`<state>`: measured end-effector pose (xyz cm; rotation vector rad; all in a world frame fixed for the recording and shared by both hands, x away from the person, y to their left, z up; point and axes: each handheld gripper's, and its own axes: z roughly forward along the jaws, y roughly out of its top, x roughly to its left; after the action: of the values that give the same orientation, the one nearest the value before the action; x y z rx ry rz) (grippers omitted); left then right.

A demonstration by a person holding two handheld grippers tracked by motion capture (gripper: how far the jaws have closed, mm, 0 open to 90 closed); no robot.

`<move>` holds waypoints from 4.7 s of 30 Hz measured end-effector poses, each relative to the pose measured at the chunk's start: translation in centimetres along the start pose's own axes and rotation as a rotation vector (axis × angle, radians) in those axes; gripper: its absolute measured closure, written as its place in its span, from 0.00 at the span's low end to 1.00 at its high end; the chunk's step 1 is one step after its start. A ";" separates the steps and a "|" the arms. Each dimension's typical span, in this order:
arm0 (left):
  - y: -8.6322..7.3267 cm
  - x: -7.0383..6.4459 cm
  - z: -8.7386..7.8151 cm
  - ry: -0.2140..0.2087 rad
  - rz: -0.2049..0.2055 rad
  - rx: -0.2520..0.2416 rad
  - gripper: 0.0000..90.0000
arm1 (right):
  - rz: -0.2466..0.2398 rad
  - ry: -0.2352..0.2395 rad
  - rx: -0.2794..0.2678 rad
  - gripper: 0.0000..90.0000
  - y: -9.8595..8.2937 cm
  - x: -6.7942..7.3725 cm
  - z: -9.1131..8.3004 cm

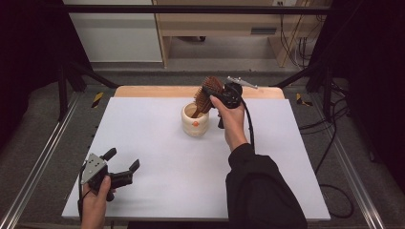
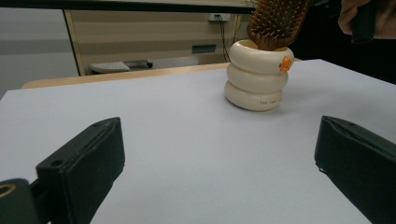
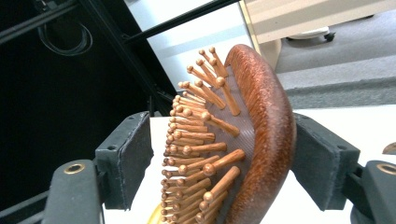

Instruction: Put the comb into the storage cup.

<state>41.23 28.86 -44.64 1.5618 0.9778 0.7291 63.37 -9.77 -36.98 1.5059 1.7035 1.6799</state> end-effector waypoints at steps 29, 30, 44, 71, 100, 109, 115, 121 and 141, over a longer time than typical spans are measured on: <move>0.0 0.1 -0.1 0.005 -0.001 -0.003 0.02 | -0.081 -0.040 0.021 0.12 0.3 0.7 -0.8; 0.0 0.1 -0.1 0.006 -0.001 -0.002 0.02 | -0.084 -0.041 0.021 0.11 0.3 0.7 -0.9; 0.0 0.2 -0.2 0.004 -0.009 -0.008 0.02 | -0.203 -0.089 -0.014 0.07 0.6 1.8 -2.1; 0.0 0.1 -0.1 0.008 0.000 -0.005 0.02 | -0.278 -0.076 -0.071 0.06 1.7 2.6 -5.0; -0.1 0.3 -0.1 0.026 -0.010 -0.003 0.02 | -0.343 -0.040 -0.150 0.04 3.0 2.2 -9.0; -0.2 0.6 -0.1 0.032 -0.018 -0.003 0.02 | -0.352 -0.048 -0.161 0.04 3.2 1.5 -9.6; -0.2 0.6 -0.1 0.027 -0.015 -0.004 0.02 | -0.360 -0.053 -0.164 0.04 3.2 1.2 -10.1; -0.1 0.8 -0.2 0.030 -0.019 -0.013 0.02 | -0.359 -0.055 -0.155 0.04 2.9 0.9 -10.7; -0.1 1.0 -0.4 0.040 -0.019 -0.011 0.02 | -0.355 -0.056 -0.137 0.03 1.9 -0.2 -12.0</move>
<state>41.36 29.95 -44.74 1.5312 1.0151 0.7535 54.63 -16.85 -32.28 1.1022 1.6709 1.5169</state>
